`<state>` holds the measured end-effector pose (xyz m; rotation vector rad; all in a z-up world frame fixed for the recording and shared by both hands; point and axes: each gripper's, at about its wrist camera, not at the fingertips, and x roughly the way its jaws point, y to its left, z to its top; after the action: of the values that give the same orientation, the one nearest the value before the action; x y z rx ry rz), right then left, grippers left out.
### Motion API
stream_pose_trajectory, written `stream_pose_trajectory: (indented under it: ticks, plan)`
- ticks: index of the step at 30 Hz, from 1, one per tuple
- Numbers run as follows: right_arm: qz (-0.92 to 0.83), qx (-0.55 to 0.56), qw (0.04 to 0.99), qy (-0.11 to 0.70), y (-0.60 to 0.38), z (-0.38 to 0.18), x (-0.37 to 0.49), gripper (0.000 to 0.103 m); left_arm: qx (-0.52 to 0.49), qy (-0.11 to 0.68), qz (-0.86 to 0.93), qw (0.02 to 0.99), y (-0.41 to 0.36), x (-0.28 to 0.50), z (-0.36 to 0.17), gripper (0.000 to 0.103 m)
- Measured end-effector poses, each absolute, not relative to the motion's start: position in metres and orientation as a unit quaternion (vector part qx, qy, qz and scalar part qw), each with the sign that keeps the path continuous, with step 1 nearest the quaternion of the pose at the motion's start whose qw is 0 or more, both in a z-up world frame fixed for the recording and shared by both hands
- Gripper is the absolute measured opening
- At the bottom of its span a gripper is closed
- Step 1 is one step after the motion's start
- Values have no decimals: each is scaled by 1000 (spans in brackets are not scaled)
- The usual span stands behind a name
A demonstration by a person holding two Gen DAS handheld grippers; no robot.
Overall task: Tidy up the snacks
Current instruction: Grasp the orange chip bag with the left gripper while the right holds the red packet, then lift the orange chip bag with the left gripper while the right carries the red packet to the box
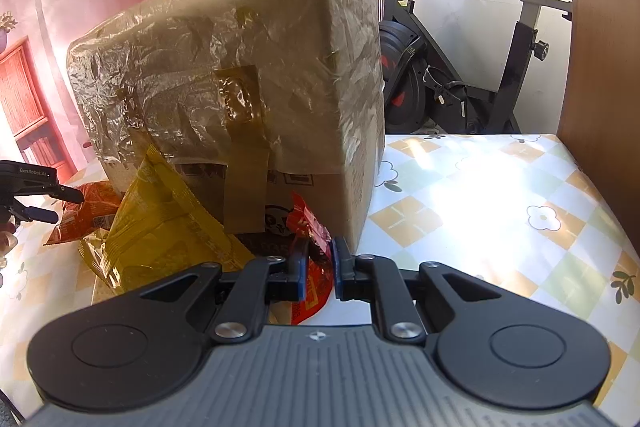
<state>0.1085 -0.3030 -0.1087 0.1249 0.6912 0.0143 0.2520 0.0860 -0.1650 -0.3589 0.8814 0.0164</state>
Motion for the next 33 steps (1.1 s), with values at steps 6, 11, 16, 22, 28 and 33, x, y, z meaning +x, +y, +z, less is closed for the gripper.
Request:
stream_pose_trajectory:
  ticks: [6,11,16,22,28,33]
  plan:
    - [9,55,938,341,-302,-110,111,13,-213,410,-8,887,85,260,-168,85]
    - [8,57,937,344,-303,-112,112,13,-194,429,8,882,79,271,-182,85]
    - [7,58,936,347,-303,-114,112,13,-181,425,7,887,76,269,-189,80]
    - [7,59,938,342,-302,-111,108,13,-118,417,-5,901,66,255,-172,55]
    - [9,59,939,338,-300,-108,106,13,-88,384,-12,919,68,229,-150,53]
    - [11,55,945,323,-298,-98,100,13,-69,350,-8,934,67,212,-126,53]
